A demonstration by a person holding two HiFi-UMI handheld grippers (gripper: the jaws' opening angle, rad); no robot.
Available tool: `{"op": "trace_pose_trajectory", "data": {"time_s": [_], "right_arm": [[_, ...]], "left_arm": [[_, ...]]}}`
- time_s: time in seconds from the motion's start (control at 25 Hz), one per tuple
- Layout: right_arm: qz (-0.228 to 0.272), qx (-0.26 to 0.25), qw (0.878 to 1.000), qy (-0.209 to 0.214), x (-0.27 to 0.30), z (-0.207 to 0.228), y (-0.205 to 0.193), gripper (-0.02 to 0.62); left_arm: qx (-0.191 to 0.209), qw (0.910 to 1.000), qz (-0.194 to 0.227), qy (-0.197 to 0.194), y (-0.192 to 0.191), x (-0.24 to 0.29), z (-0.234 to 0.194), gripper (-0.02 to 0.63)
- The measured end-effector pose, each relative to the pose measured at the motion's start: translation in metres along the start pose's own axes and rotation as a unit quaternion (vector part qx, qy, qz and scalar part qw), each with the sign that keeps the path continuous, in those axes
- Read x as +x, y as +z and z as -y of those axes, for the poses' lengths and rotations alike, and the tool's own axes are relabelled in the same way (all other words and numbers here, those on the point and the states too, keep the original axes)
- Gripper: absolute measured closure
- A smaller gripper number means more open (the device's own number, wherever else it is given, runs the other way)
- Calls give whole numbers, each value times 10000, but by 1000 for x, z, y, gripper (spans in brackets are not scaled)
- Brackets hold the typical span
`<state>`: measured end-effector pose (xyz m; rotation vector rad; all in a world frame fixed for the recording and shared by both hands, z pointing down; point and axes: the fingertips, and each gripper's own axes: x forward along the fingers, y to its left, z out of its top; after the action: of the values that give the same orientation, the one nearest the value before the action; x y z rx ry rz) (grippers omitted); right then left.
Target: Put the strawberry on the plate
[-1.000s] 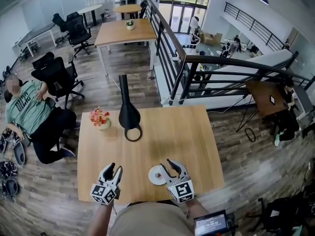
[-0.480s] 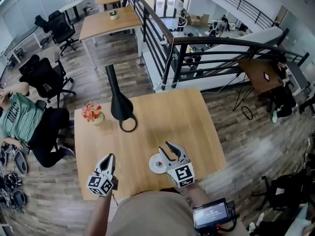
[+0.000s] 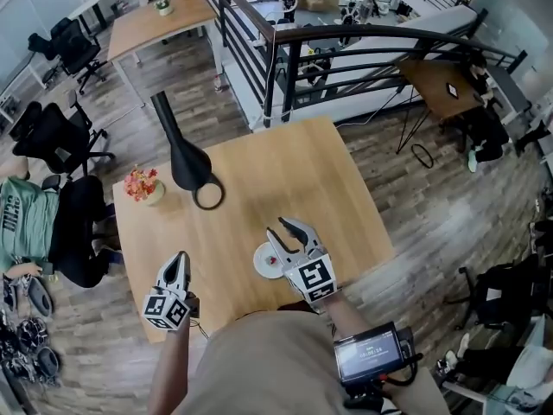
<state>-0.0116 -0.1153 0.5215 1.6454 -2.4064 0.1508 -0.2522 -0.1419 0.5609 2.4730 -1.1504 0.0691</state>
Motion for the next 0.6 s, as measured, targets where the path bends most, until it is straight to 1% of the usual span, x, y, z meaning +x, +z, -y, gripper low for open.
{"op": "trace_pose_trajectory", "data": {"time_s": [0.28, 0.4, 0.44, 0.52, 0.6], "right_arm": [[-29, 86, 9999, -62, -8, 3, -4, 459], [-276, -68, 9995, 101, -8, -2, -13, 461], [-344, -138, 9992, 164, -9, -4, -16, 492], [-363, -191, 9989, 245, -14, -8, -16, 509], [-342, -197, 9988, 277, -19, -9, -14, 509]], "left_arm": [[-22, 9999, -100, 3, -10, 0, 5, 603], [-33, 9999, -130, -36, -12, 4, 8, 603], [-35, 9999, -142, -54, -13, 5, 10, 603], [-38, 9998, -177, -94, -15, 7, 15, 603], [-49, 9997, -203, -131, -17, 8, 20, 603]]}}
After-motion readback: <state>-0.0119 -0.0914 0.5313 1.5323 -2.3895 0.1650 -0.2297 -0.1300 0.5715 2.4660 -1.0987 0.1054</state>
